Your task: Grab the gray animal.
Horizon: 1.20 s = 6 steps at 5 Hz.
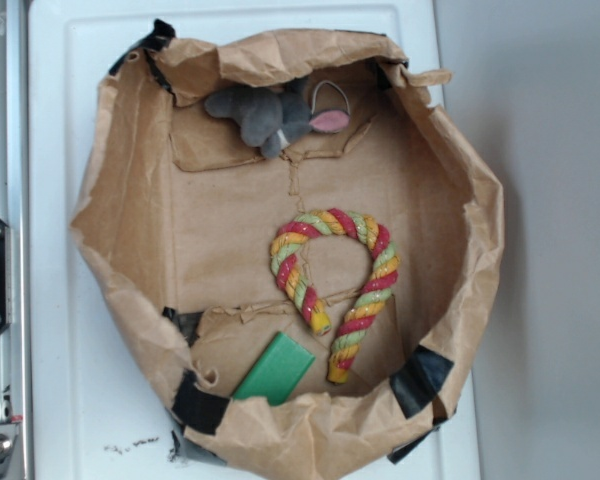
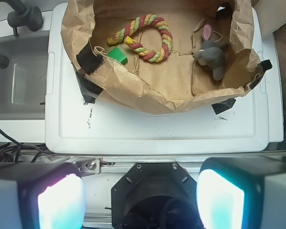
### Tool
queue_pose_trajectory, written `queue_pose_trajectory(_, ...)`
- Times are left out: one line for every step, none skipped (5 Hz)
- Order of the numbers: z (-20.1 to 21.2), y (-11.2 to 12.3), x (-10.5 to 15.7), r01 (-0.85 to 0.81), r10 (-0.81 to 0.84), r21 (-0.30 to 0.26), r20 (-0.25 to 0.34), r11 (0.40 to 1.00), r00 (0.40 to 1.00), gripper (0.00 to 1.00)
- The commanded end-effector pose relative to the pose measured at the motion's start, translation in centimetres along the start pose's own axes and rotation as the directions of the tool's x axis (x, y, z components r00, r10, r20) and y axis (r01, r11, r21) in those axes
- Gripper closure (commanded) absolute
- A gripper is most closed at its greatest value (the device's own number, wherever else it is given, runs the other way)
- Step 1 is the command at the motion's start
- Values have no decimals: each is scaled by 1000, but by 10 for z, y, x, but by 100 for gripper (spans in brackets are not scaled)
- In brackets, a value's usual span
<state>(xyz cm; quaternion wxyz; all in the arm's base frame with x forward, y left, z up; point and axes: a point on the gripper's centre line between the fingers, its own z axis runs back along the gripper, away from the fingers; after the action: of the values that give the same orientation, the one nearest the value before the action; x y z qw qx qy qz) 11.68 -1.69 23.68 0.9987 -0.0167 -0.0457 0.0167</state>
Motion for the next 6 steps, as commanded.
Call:
queue_pose_trajectory(0,0,0,0,0,0,0,1000,1000,0)
queue_pose_trajectory(-27,-6,17,-32,32,-5,-50,999,998,0)
queue_pose_trajectory(-44,-5,47,-122,121,-6,-100,993,988,0)
queue_pose_trajectory(-48,23,49,-295,293,-24,-57,955,954,0)
queue_pose_trajectory(-46,47,88,-513,517,-73,39,855,855,0)
queue_pose_trajectory(-46,47,88,-513,517,-73,39,855,855,0)
